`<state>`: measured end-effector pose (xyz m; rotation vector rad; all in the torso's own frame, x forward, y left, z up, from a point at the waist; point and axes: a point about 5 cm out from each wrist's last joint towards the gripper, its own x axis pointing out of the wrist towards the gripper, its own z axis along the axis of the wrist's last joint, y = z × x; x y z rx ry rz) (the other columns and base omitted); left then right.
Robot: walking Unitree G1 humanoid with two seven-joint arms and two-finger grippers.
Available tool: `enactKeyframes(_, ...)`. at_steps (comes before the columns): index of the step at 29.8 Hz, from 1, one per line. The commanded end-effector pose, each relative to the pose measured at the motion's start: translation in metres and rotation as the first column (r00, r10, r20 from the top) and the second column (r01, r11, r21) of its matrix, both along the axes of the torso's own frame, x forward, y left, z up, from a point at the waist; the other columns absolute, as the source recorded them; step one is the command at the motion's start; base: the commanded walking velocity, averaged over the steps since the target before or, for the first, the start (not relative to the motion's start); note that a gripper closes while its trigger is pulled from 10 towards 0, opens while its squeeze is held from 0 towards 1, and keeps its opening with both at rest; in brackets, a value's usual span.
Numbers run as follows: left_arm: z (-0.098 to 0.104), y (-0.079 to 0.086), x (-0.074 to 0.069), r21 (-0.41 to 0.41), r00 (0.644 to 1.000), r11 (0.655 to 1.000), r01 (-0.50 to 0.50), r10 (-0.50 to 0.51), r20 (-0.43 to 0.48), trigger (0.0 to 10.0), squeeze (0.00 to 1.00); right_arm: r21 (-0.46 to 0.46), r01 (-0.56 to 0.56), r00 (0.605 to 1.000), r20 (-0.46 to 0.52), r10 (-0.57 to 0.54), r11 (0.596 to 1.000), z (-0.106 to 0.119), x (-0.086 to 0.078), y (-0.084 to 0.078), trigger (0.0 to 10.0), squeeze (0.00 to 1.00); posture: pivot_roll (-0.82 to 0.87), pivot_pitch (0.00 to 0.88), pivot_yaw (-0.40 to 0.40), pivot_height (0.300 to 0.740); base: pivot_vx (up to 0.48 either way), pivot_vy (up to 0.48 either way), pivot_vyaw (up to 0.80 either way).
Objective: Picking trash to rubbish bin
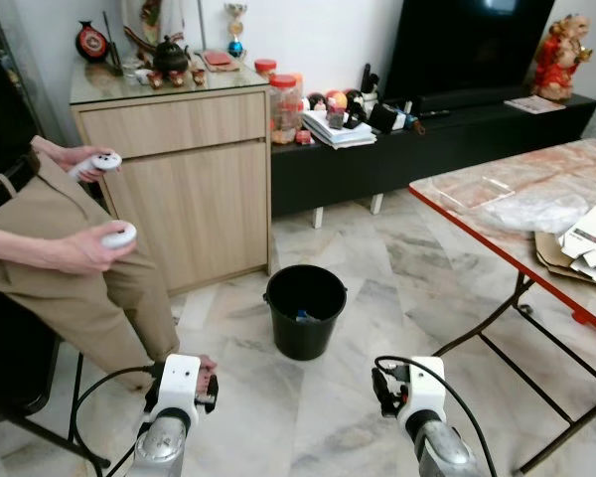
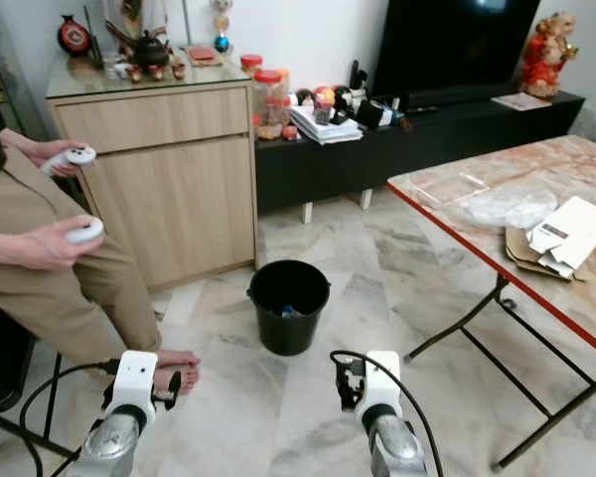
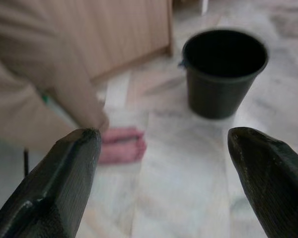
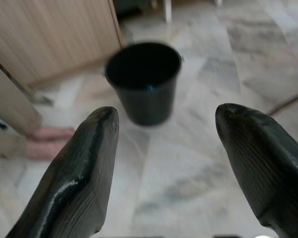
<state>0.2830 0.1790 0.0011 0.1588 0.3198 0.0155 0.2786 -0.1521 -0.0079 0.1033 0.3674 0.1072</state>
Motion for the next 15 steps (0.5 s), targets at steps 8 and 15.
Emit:
enactKeyframes(8,0.040,-0.012,0.021,-0.015,0.967,1.000,0.006,-0.002,0.256,10.0,0.00,0.035,-0.074,0.970,0.236,0.064,0.997,0.041,0.025,0.035,10.0,0.00,0.13,0.000,-0.036,0.740,0.000,0.000,0.00)
enactKeyframes(15,0.065,-0.014,0.032,0.003,0.927,1.000,-0.006,0.005,0.376,10.0,0.00,0.041,-0.091,0.933,0.353,0.071,0.995,0.069,0.040,0.048,10.0,0.00,0.12,0.000,-0.021,0.740,0.000,0.000,0.00)
